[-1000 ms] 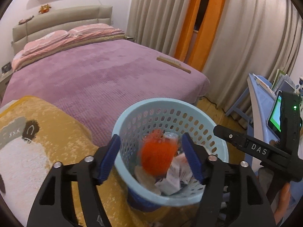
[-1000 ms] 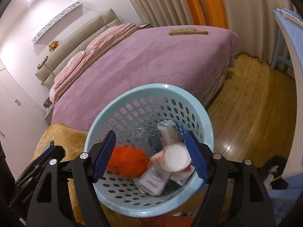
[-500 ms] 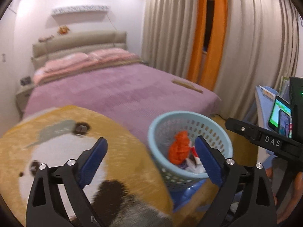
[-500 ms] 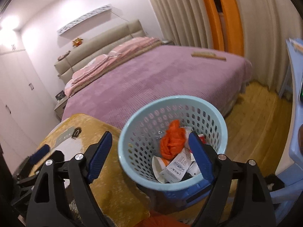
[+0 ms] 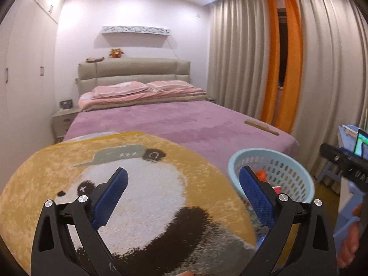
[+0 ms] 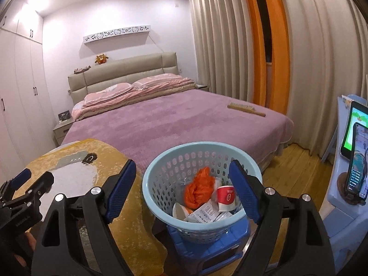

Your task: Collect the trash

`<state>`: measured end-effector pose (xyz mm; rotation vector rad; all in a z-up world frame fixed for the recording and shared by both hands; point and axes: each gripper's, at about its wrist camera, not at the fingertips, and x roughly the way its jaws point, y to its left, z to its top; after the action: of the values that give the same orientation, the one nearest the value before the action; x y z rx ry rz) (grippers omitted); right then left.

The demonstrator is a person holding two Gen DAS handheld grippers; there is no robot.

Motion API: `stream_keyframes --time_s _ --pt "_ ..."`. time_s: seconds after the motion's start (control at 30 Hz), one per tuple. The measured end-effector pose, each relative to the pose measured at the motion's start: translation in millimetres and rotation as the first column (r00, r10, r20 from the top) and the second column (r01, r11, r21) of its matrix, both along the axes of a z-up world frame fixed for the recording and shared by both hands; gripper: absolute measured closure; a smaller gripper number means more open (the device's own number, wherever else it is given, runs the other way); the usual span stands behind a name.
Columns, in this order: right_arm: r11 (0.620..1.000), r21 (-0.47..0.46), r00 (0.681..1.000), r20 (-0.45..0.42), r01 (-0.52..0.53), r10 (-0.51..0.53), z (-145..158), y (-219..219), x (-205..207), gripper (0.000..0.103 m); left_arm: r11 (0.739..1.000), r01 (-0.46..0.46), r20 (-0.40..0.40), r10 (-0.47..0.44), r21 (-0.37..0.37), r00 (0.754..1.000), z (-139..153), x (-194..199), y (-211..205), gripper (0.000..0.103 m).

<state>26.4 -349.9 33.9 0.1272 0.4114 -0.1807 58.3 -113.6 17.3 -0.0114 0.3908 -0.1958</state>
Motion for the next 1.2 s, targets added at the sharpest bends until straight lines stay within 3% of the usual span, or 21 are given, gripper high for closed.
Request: stream_keyframes --time_s 0.2,0.57,1.2 --pt "0.999 -0.048 1.000 0.022 0.005 -0.003 -4 12 1 0.024 1.000 -0.021 -0.005 0.021 0.002 1.000 -11 2 9 0.009" --pt "0.999 -0.041 1.000 0.003 -0.027 0.027 -17 23 10 0.024 0.997 -0.004 0.004 0.004 0.072 1.000 -18 -2 -2 0.008" --pt "1.000 -0.019 1.000 -0.005 -0.024 0.024 -16 19 13 0.024 0.998 -0.010 -0.005 0.010 0.057 1.000 -17 -1 2 0.007"
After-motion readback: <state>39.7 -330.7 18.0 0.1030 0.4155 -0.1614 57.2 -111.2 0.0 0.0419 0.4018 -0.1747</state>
